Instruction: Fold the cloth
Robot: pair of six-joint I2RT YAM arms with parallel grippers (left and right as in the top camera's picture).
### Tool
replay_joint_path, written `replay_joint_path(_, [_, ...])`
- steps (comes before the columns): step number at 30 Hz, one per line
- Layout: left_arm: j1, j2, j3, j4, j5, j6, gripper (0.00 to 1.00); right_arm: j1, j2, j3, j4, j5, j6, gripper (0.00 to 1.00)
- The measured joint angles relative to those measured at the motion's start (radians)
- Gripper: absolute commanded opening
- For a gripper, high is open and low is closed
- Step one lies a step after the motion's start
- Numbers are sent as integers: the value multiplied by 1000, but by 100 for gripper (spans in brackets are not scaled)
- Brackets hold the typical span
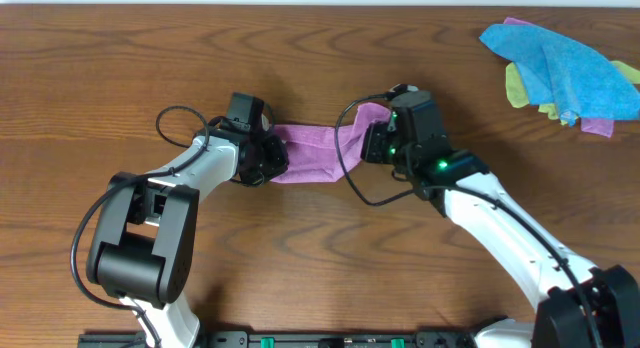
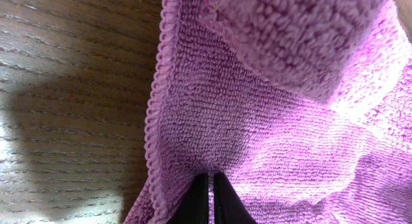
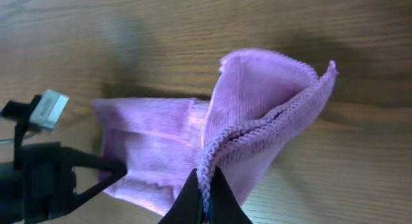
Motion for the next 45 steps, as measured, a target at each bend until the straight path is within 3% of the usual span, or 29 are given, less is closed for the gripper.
replay_joint_path(30, [1,-4,0,-31,36,40,6,173,4,0,117,1,-2,1])
replay_joint_path(45, [69,-230,0,-141,29,111,6,178,6,0,134,5,5,1])
